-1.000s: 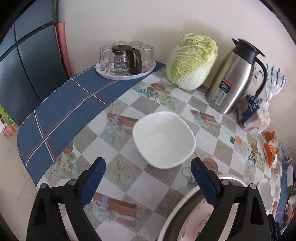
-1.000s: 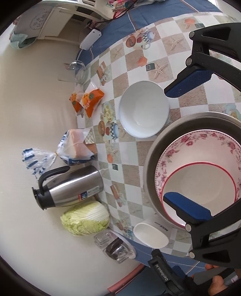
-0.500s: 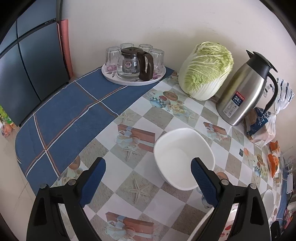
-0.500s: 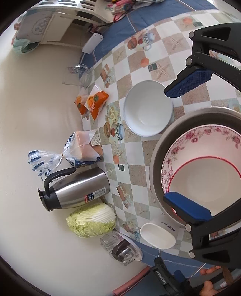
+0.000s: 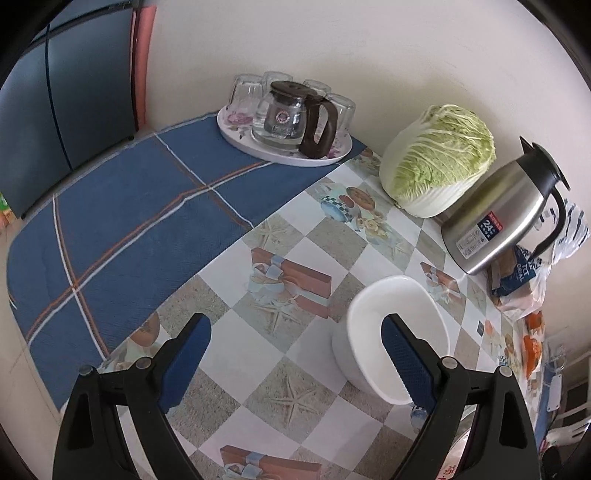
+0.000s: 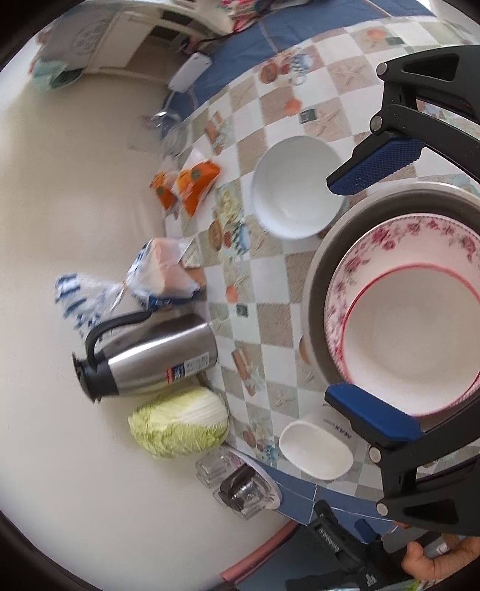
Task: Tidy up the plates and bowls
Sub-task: 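Move both grippers over to the white square MAX bowl, then close the left gripper on the square bowl rim while the right gripper grips it too, then lift the square MAX bowl with both grippers and carry it over the basin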
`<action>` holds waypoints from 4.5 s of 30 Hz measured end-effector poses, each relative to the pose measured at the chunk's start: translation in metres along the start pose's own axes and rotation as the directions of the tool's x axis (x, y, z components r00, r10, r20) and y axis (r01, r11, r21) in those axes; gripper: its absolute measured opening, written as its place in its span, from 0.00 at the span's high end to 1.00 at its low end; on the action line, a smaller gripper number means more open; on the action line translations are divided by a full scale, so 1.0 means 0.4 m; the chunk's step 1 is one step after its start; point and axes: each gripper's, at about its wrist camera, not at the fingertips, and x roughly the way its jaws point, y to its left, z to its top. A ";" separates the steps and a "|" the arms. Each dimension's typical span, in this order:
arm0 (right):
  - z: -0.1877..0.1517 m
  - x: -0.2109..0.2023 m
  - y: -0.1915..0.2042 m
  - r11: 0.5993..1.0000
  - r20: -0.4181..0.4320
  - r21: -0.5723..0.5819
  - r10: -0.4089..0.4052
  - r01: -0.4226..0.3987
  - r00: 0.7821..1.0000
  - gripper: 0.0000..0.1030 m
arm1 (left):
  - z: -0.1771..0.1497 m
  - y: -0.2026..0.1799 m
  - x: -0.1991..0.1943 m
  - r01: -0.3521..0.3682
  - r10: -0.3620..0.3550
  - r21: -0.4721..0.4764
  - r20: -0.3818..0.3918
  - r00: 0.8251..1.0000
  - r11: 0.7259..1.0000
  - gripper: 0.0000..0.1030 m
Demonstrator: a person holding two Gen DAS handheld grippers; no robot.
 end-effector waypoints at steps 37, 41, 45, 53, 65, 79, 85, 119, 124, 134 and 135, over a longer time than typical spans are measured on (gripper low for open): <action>0.082 0.339 0.398 0.978 -0.355 -0.206 -0.070 -0.005 0.932 0.48 | 0.007 0.049 0.154 0.188 -0.207 -0.137 -0.145 0.968 0.973 0.17; 0.068 0.356 0.417 0.971 -0.361 -0.241 -0.081 -0.009 0.929 0.59 | -0.003 0.031 0.170 0.208 -0.229 -0.129 -0.173 0.958 0.969 0.26; 0.054 0.371 0.430 0.966 -0.368 -0.259 -0.081 -0.018 0.926 0.74 | -0.010 0.006 0.184 0.239 -0.260 -0.121 -0.197 0.945 0.963 0.38; 0.034 0.395 0.451 0.959 -0.385 -0.278 -0.066 -0.047 0.921 0.88 | -0.031 -0.016 0.222 0.267 -0.300 -0.158 -0.250 0.920 0.951 0.58; 0.023 0.396 0.459 0.957 -0.368 -0.287 -0.074 -0.038 0.927 0.88 | -0.040 -0.015 0.229 0.294 -0.334 -0.185 -0.241 0.911 0.938 0.70; 0.021 0.323 0.453 0.965 -0.344 -0.251 -0.013 -0.079 0.939 0.88 | -0.033 -0.007 0.169 0.332 -0.358 -0.139 -0.257 0.898 0.933 0.72; 0.029 0.255 0.441 0.968 -0.330 -0.226 0.029 -0.110 0.943 0.87 | -0.015 -0.016 0.090 0.342 -0.353 -0.087 -0.214 0.911 0.935 0.72; -0.018 -0.116 0.135 0.984 -0.077 -0.034 0.171 -0.174 0.982 0.86 | -0.161 -0.223 -0.282 0.423 -0.413 0.283 -0.096 0.905 0.861 0.72; -0.033 -0.141 0.079 0.982 -0.049 -0.005 0.186 -0.186 0.981 0.86 | -0.195 -0.261 -0.301 0.420 -0.408 0.335 -0.109 0.906 0.843 0.72; -0.032 -0.133 -0.041 0.973 -0.049 0.082 0.222 -0.217 0.974 0.86 | -0.258 -0.351 -0.291 0.401 -0.367 0.413 -0.162 0.916 0.818 0.72; -0.031 -0.130 -0.054 0.971 -0.052 0.092 0.226 -0.221 0.973 0.86 | -0.264 -0.359 -0.292 0.396 -0.362 0.423 -0.162 0.918 0.815 0.72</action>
